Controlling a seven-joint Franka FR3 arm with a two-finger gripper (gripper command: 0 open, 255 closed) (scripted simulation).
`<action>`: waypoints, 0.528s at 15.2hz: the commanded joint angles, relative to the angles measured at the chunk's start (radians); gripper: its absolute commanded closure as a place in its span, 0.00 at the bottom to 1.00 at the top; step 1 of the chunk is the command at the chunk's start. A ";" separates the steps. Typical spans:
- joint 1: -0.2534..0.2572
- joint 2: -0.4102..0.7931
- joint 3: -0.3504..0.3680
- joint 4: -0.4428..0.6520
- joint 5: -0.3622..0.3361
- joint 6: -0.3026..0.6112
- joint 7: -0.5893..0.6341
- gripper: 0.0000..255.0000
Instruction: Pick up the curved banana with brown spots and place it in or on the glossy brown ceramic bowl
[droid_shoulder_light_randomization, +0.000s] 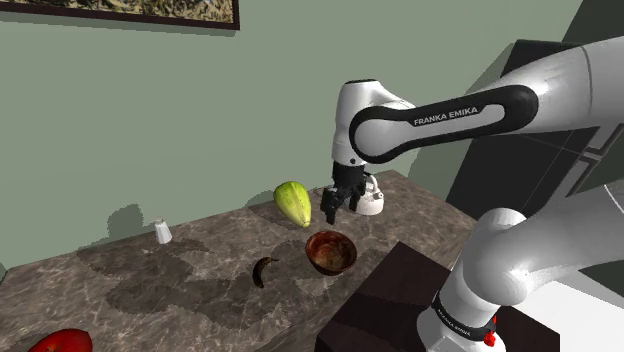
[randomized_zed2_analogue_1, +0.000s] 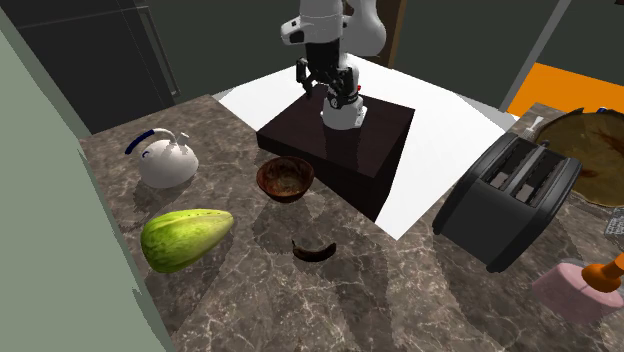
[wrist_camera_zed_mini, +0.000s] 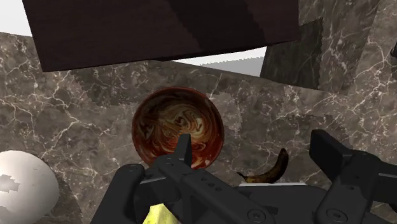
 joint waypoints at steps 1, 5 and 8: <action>0.004 0.052 0.036 -0.016 0.014 0.087 0.046 0.00; -0.001 0.189 0.107 -0.024 0.019 0.261 0.138 0.00; -0.014 0.310 0.158 -0.011 -0.004 0.388 0.220 0.00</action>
